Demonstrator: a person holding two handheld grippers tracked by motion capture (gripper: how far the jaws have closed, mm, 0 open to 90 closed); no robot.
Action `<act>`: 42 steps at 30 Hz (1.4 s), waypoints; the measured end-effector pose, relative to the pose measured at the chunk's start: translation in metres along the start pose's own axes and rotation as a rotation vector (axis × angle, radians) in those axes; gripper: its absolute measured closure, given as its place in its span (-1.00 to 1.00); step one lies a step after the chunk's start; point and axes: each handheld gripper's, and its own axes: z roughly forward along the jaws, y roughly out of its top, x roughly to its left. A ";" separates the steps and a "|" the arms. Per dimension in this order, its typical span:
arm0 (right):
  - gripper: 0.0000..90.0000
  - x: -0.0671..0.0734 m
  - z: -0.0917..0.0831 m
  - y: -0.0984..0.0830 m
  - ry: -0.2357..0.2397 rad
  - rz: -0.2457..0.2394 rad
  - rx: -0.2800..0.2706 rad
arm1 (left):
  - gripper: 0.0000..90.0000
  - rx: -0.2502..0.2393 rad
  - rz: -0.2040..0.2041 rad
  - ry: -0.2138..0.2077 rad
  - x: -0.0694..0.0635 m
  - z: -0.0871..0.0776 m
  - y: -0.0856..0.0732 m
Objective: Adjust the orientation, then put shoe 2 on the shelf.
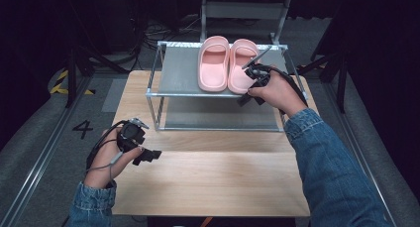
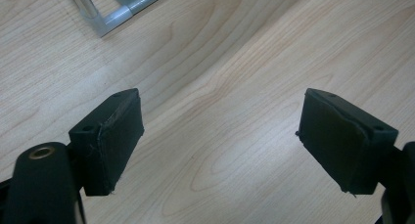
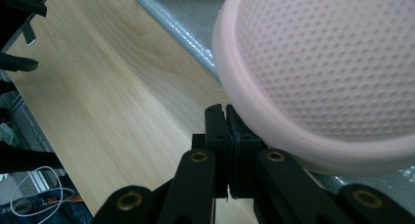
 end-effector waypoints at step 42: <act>0.53 0.002 -0.071 -0.139 -0.091 -0.043 -0.189 | -0.62 0.015 -0.022 0.008 0.006 0.003 -0.005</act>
